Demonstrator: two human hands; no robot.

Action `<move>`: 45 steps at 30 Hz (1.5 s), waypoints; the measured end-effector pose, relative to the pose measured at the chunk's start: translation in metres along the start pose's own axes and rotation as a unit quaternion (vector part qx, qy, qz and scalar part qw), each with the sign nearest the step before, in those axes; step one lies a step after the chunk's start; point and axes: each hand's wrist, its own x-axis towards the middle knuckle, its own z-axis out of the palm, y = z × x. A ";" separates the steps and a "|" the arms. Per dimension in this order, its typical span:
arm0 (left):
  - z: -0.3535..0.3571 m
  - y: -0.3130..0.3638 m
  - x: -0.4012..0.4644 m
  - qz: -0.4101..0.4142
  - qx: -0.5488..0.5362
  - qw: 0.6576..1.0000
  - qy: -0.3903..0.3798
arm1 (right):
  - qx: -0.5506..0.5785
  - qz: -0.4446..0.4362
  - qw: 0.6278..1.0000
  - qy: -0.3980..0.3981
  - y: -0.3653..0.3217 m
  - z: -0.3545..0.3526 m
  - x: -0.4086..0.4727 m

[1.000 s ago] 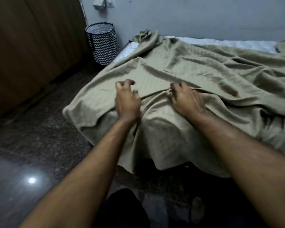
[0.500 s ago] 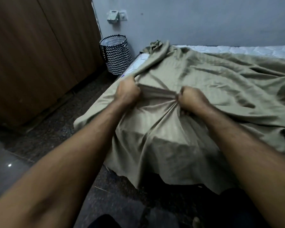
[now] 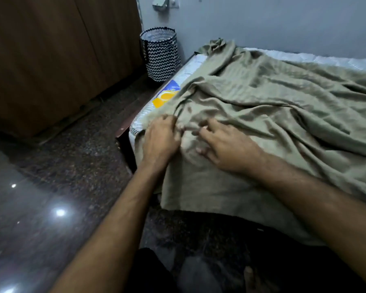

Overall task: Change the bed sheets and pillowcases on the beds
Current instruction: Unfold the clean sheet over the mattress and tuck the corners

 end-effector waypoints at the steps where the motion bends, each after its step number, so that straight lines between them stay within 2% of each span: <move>1: -0.002 -0.011 -0.012 -0.028 0.005 1.000 0.012 | -0.036 -0.027 0.999 -0.023 -0.016 0.007 0.000; 3: -0.009 -0.022 -0.023 -0.068 -0.006 0.997 0.041 | -0.109 -0.034 0.992 -0.051 -0.033 0.015 0.005; 6: -0.027 -0.025 -0.019 -0.102 -0.014 0.992 0.076 | -0.076 -0.015 0.997 -0.019 -0.041 0.012 0.021; 8: -0.037 -0.026 -0.011 -0.136 0.049 0.988 0.044 | -0.058 -0.005 0.998 -0.025 -0.047 0.006 0.028; 10: -0.047 -0.027 -0.003 -0.149 0.052 0.987 0.003 | -0.041 -0.013 0.998 -0.041 -0.059 0.003 0.029; 11: -0.051 -0.028 0.000 -0.141 0.042 0.989 -0.007 | 0.002 -0.032 0.997 -0.066 -0.066 0.001 0.028; 13: -0.064 -0.028 0.007 -0.097 0.076 0.992 0.024 | 0.121 -0.064 0.975 -0.174 -0.082 -0.006 0.024; 16: -0.093 -0.032 0.022 -0.075 0.103 0.980 0.155 | 0.208 -0.038 0.903 -0.373 -0.090 -0.007 0.015; 17: -0.100 -0.033 0.029 -0.079 0.092 0.976 0.179 | 0.207 -0.037 0.891 -0.402 -0.089 -0.006 0.016; 18: -0.104 -0.036 0.034 -0.084 0.077 0.978 0.177 | 0.182 -0.043 0.900 -0.394 -0.088 -0.005 0.020; 19: -0.103 -0.039 0.038 -0.090 0.070 0.982 0.151 | 0.149 -0.043 0.924 -0.349 -0.086 -0.004 0.026; 21: -0.092 -0.046 0.039 -0.104 0.106 0.985 0.093 | 0.124 -0.010 0.975 -0.186 -0.082 -0.007 0.039; 23: -0.074 -0.053 0.025 -0.106 0.118 0.982 0.101 | 0.166 0.038 0.985 -0.004 -0.079 -0.009 0.048; 24: -0.064 -0.056 0.016 -0.099 0.111 0.982 0.116 | 0.177 0.061 0.981 0.050 -0.075 -0.006 0.051; 25: -0.055 -0.058 0.006 -0.084 0.104 0.983 0.127 | 0.177 0.078 0.979 0.062 -0.070 -0.003 0.053; 26: -0.043 -0.060 -0.005 -0.065 0.092 0.985 0.132 | 0.154 0.089 0.984 0.022 -0.065 0.001 0.055; 28: -0.020 -0.063 -0.025 -0.020 0.047 0.990 0.134 | 0.051 0.069 0.990 -0.111 -0.060 0.009 0.054; 30: -0.001 -0.065 -0.042 -0.004 0.009 0.992 0.129 | -0.044 0.018 0.988 -0.144 -0.060 0.013 0.049; 33: 0.012 -0.068 -0.053 -0.047 -0.060 0.993 0.089 | -0.143 -0.028 0.987 -0.071 -0.064 0.023 0.040; 35: 0.011 -0.075 -0.052 -0.089 -0.135 0.985 0.062 | -0.159 -0.060 0.985 0.016 -0.068 0.027 0.034; 37: 0.010 -0.081 -0.052 -0.100 -0.179 0.977 0.053 | -0.137 -0.084 0.986 0.038 -0.069 0.023 0.028; 39: 0.013 -0.087 -0.058 -0.086 -0.179 0.978 0.064 | -0.087 -0.127 0.988 0.011 -0.071 0.019 0.022; 41: 0.023 -0.092 -0.073 -0.090 -0.163 0.980 0.066 | -0.067 -0.178 0.978 -0.088 -0.075 0.024 0.016; 43: 0.039 -0.098 -0.094 -0.139 -0.178 0.973 0.042 | -0.093 -0.162 0.956 -0.229 -0.077 0.036 0.009; 45: 0.055 -0.107 -0.115 -0.162 -0.195 0.967 0.018 | -0.164 -0.114 0.935 -0.292 -0.079 0.048 0.000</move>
